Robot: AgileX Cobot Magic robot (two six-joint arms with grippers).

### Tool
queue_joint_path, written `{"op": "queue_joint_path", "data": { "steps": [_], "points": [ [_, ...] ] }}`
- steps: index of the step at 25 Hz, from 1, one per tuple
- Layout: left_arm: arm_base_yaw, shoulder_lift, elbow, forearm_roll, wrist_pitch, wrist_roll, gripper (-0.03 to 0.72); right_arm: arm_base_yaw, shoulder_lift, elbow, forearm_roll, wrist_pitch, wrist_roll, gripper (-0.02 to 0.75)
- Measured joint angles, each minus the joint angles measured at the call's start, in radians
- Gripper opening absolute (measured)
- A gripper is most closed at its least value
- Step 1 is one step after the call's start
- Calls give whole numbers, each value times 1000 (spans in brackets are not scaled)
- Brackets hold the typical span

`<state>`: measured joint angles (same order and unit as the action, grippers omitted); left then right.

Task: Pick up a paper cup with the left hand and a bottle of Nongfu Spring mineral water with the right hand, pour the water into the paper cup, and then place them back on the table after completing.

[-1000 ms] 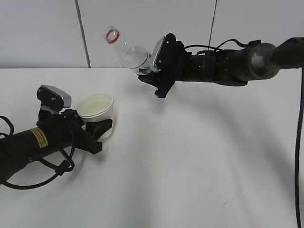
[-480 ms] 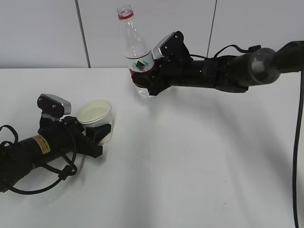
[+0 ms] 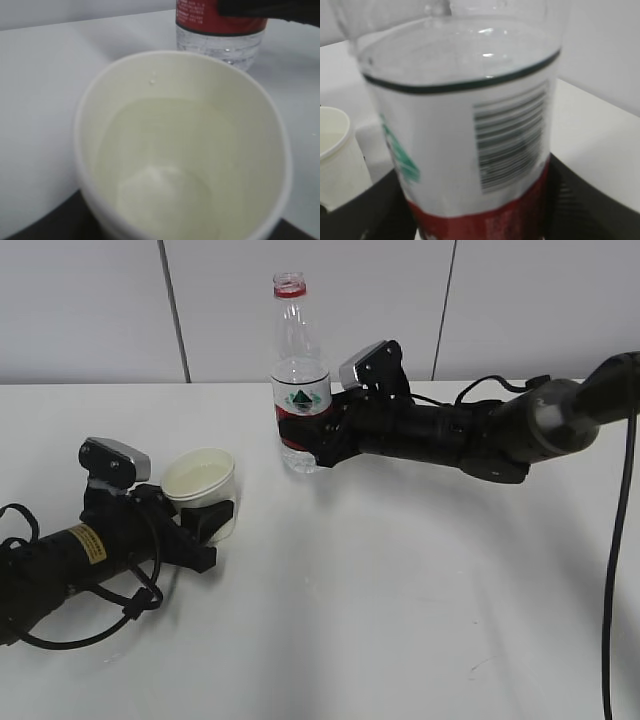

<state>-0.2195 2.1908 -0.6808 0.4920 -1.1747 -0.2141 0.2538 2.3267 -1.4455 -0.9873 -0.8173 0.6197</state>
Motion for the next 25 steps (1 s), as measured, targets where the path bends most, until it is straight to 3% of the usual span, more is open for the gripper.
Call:
{"op": "queue_joint_path", "data": {
  "steps": [10, 15, 25],
  "points": [
    [-1, 0, 0, -5, 0, 3, 358, 0, 0, 113, 106, -89, -72, 461],
    [-1, 1, 0, -5, 0, 3, 358, 0, 60, 119, 171, -243, -94, 461],
    [-1, 1, 0, 0, 0, 4, 358, 0, 76, 120, 180, -218, -147, 461]
  ]
}}
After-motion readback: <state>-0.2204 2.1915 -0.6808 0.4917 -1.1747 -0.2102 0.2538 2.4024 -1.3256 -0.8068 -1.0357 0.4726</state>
